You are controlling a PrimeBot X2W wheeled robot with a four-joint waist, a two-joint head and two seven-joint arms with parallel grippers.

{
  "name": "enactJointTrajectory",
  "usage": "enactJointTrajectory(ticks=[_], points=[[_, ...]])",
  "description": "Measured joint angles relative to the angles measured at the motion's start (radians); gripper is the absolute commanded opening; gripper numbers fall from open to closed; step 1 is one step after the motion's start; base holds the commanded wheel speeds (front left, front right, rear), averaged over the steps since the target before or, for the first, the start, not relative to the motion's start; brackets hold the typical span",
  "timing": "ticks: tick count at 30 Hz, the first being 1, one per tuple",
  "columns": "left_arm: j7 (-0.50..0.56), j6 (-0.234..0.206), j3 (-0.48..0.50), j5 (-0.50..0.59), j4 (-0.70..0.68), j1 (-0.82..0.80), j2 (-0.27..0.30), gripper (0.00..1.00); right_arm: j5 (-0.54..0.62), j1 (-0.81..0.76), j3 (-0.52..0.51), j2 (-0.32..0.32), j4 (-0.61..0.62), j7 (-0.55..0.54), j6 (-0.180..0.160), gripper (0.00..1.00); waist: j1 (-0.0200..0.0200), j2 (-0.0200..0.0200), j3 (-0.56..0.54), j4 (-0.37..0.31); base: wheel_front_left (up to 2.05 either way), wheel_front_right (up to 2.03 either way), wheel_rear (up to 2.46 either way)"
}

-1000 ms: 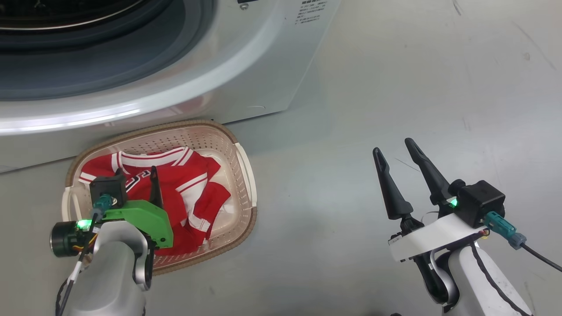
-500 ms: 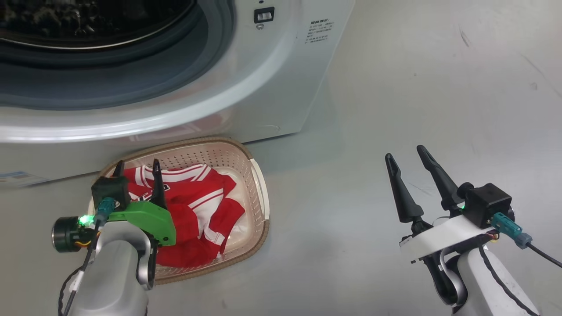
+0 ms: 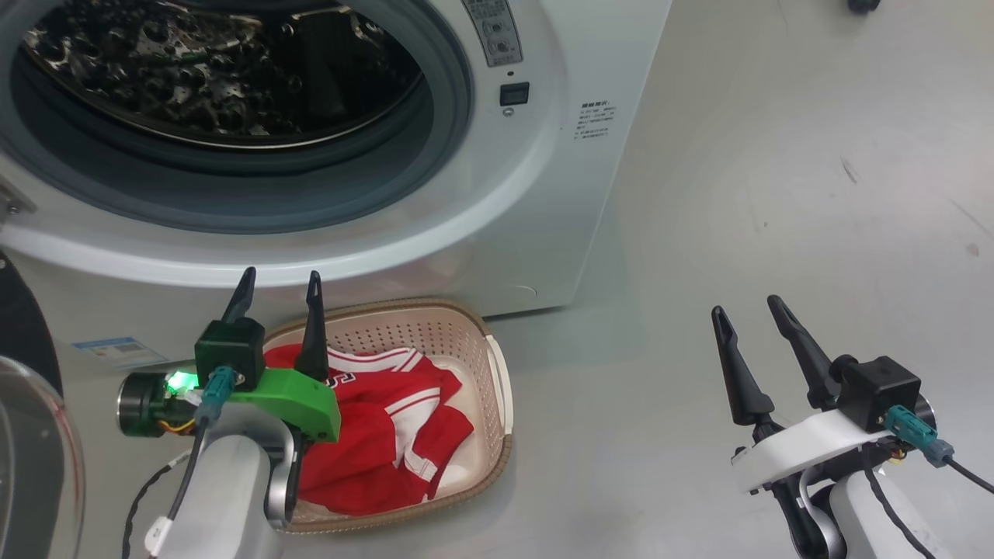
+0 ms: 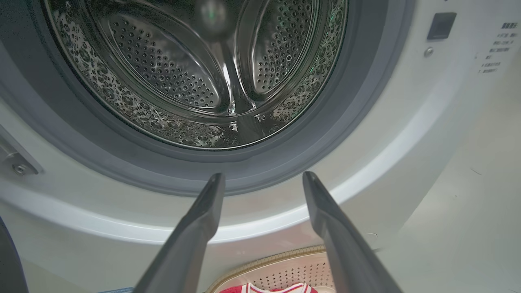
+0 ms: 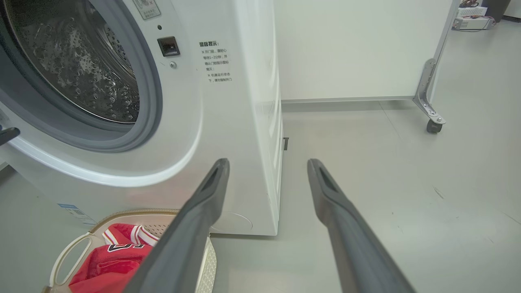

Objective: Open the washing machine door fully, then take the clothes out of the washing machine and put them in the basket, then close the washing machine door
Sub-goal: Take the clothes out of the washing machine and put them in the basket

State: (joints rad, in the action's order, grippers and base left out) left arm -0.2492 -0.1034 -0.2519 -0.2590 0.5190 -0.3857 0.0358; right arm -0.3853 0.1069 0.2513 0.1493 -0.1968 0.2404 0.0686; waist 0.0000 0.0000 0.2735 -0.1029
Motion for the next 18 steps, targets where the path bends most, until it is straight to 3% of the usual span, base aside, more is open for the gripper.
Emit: enactJointTrajectory(ticks=[18], points=[[0.000,-0.006,-0.021,0.033,-0.175,0.238,0.001,1.00,0.000,-0.125,-0.013,-0.001,-0.008,0.003,-0.045,1.00,0.0000,0.0000,-0.209,0.071,0.00,0.00,0.00]])
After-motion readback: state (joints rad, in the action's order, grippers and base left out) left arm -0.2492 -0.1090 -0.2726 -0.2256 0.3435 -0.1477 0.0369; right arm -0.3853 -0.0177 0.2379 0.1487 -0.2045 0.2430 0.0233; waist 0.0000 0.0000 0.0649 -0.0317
